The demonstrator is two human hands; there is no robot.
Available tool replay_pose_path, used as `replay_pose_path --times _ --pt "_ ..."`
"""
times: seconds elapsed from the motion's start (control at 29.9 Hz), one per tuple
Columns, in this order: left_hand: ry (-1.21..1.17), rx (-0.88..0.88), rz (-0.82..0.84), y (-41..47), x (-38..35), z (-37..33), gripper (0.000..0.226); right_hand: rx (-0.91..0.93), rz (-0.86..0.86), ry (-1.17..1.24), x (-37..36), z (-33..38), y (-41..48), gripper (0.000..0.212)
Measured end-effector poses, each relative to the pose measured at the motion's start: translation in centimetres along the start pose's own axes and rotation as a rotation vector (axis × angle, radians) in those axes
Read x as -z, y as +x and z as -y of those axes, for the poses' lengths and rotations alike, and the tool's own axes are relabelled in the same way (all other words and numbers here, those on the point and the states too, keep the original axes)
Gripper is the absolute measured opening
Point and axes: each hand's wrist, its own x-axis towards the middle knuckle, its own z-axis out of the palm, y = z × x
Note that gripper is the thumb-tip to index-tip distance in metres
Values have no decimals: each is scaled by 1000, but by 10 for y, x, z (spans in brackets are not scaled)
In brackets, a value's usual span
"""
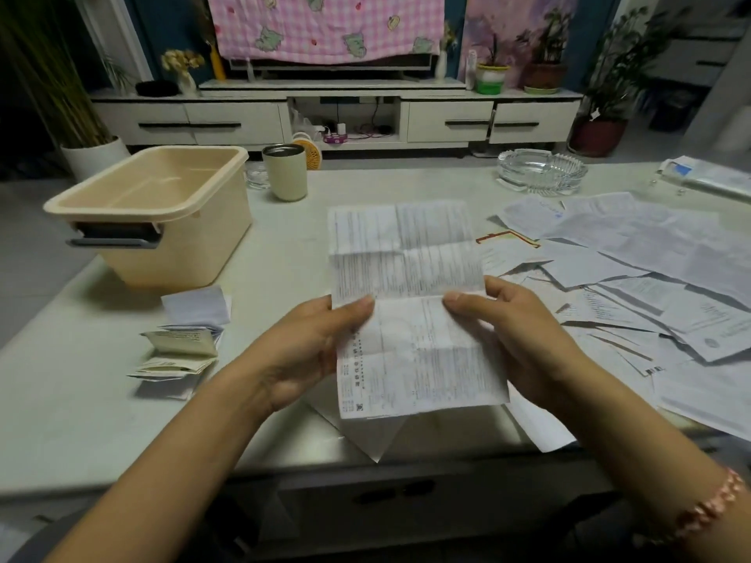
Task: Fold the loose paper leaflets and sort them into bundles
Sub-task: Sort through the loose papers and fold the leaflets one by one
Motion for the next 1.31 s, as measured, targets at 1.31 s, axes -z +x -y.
replay_pose_path --times 1.31 --pt "-42 -118 -251 6 2 4 13 24 -18 -75 -3 -10 9 23"
